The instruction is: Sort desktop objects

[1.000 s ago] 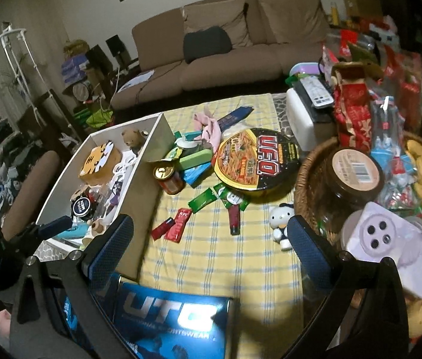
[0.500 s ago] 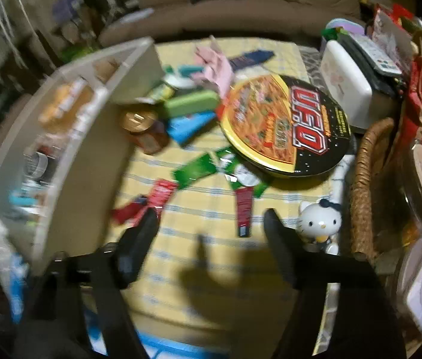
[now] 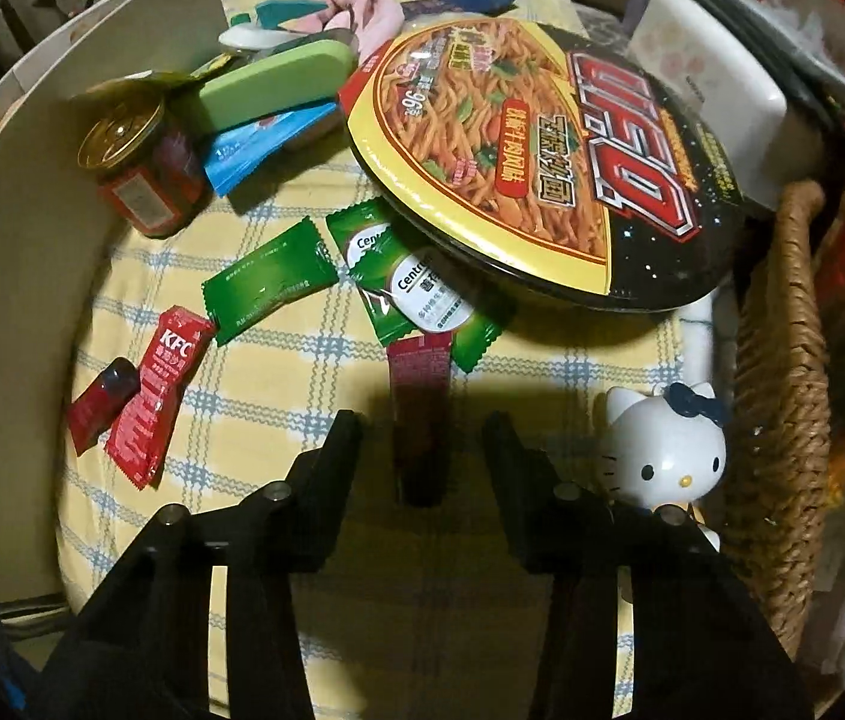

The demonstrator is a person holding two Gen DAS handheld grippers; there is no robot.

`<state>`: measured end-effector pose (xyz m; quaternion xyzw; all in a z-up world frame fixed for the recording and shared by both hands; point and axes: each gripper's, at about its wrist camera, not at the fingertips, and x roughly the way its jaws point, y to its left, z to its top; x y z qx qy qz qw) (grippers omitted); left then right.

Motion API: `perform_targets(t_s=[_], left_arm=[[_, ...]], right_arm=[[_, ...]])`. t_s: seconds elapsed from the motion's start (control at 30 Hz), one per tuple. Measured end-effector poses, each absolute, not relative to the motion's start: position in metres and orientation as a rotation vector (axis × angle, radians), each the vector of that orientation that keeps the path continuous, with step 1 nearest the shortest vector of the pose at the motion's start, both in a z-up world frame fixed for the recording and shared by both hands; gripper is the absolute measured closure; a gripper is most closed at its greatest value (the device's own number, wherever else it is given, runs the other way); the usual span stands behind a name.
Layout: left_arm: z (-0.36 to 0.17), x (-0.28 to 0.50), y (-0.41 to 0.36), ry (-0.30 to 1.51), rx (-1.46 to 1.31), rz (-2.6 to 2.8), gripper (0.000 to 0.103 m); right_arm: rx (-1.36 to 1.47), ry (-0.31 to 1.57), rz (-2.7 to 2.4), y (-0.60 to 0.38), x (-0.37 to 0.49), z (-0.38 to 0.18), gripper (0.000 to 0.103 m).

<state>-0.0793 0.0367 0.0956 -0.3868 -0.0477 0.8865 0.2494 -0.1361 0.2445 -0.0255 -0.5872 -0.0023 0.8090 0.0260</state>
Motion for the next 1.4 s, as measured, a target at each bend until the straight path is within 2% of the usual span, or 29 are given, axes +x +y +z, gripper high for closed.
perform_targets(t_s=[0.03,0.07,0.23,0.33,0.47,0.57,0.63,0.67,0.7,0.8,1.0,1.07,1.13,1.3,1.37,1.4], left_arm=[[0.095,-0.078,0.04,-0.115,-1.048,2.409,0.0],[0.095,-0.078,0.042,-0.098,-1.044,2.406,0.0],[0.093,-0.081,0.063,0.031,-1.063,2.348,0.0],[0.093,-0.097,0.098,0.305,-1.147,2.256,0.0],[0.076,-0.122,0.149,0.787,-1.288,2.048,0.001],[0.048,-0.133,0.178,1.124,-1.384,1.858,0.014],[0.024,-0.139,0.19,1.253,-1.46,1.725,0.035],[0.014,-0.142,0.195,1.29,-1.499,1.673,0.04],[0.003,-0.146,0.199,1.326,-1.54,1.629,0.044],[-0.021,-0.153,0.206,1.451,-1.578,1.524,0.043],[-0.033,-0.178,0.196,1.289,-1.691,1.49,0.043],[-0.038,-0.178,0.192,1.287,-1.686,1.466,0.044],[-0.048,-0.182,0.185,1.279,-1.723,1.447,0.057],[-0.047,-0.198,0.171,1.149,-1.783,1.479,0.058],[-0.043,-0.198,0.167,1.105,-1.788,1.478,0.073],[-0.042,-0.197,0.166,1.069,-1.806,1.462,0.088]], right_arm=[[-1.816,-0.014,2.505,0.245,-0.135,-0.025,0.081],[-1.81,-0.012,2.512,0.247,-0.134,-0.024,0.086],[-1.804,0.139,2.586,0.26,-0.121,-0.007,0.087],[-1.745,0.286,2.677,0.271,-0.107,0.019,0.087],[-1.648,0.412,2.789,0.285,-0.078,0.053,0.087],[-1.616,0.484,2.846,0.287,-0.08,0.069,0.087],[-1.599,0.505,2.866,0.287,-0.081,0.076,0.087],[-1.596,0.513,2.872,0.29,-0.079,0.077,0.087],[-1.594,0.524,2.875,0.291,-0.08,0.078,0.087],[-1.597,0.539,2.876,0.293,-0.082,0.076,0.087],[-1.616,0.539,2.874,0.302,-0.079,0.07,0.087],[-1.616,0.547,2.873,0.306,-0.079,0.068,0.087],[-1.611,0.575,2.878,0.31,-0.079,0.068,0.087],[-1.606,0.591,2.885,0.311,-0.077,0.068,0.087],[-1.616,0.591,2.885,0.31,-0.077,0.066,0.087],[-1.622,0.591,2.885,0.308,-0.078,0.065,0.087]])
